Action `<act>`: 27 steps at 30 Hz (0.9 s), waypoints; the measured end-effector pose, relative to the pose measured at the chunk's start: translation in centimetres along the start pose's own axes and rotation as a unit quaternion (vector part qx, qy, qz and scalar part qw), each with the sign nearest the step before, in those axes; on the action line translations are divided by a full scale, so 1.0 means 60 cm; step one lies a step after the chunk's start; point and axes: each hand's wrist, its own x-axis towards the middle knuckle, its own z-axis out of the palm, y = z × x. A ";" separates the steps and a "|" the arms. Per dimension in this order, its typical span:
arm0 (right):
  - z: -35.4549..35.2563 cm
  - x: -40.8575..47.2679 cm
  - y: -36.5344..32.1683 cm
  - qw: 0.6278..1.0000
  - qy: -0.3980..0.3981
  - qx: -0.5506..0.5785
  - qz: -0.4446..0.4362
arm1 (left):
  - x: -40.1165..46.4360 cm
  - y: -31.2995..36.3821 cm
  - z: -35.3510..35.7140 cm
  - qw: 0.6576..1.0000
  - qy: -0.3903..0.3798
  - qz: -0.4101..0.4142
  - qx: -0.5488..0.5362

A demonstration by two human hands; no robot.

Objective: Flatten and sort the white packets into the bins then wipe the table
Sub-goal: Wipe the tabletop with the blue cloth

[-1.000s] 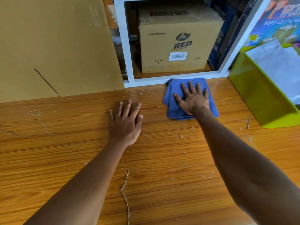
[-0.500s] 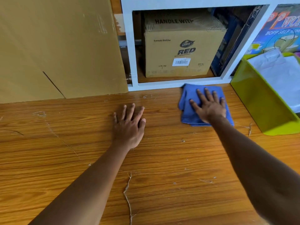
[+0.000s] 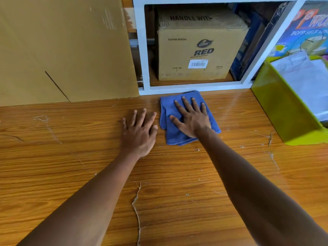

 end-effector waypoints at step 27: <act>0.015 -0.131 0.070 0.999 0.024 0.004 0.027 | -0.002 -0.002 0.002 1.000 0.008 0.007 -0.001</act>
